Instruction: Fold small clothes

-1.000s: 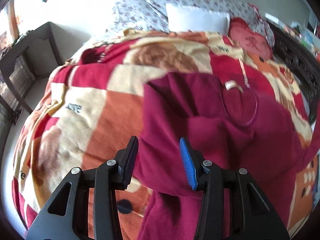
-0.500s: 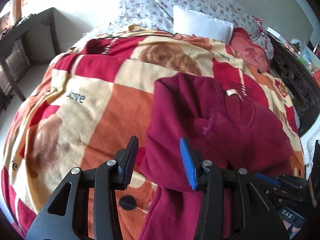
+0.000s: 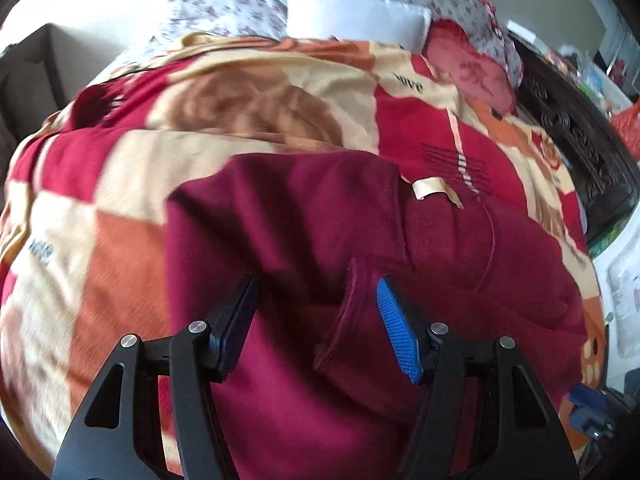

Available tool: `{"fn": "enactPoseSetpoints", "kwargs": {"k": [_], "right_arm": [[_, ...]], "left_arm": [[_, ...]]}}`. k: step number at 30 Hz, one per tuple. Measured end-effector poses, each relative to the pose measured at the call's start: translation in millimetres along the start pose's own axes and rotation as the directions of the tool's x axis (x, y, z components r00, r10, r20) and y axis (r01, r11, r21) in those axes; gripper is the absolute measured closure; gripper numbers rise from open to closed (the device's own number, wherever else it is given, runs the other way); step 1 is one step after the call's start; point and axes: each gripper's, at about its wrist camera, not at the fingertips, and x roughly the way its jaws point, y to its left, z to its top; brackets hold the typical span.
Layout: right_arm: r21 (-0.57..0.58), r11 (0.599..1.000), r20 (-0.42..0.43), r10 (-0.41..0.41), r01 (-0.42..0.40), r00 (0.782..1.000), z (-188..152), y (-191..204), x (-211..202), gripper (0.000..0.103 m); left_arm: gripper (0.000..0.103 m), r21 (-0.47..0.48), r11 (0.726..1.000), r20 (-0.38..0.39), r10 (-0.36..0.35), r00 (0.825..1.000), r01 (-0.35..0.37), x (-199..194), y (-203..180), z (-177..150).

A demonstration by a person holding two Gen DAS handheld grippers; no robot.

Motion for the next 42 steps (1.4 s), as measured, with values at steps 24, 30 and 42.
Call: {"fn": "enactPoseSetpoints", "kwargs": {"k": [24,30,42], "right_arm": [[0.107,0.994,0.093,-0.036,0.026,0.995,7.0,-29.0,-29.7,0.066],[0.08,0.996,0.071,-0.051,0.045,0.996,2.5,-30.3,-27.5,0.065],[0.164,0.985,0.142,-0.085,0.062,0.986,7.1,-53.7,-45.3,0.065]], "left_arm": [[0.048,0.057,0.997,0.019,-0.051,0.999,0.05,-23.8,-4.6,12.0],[0.049,0.098,0.995,-0.076,0.023,0.997,-0.015,25.8,-19.0,8.1],[0.103,0.074,0.995,0.149,-0.075,0.986,0.064,-86.0,1.3,17.4]]}}
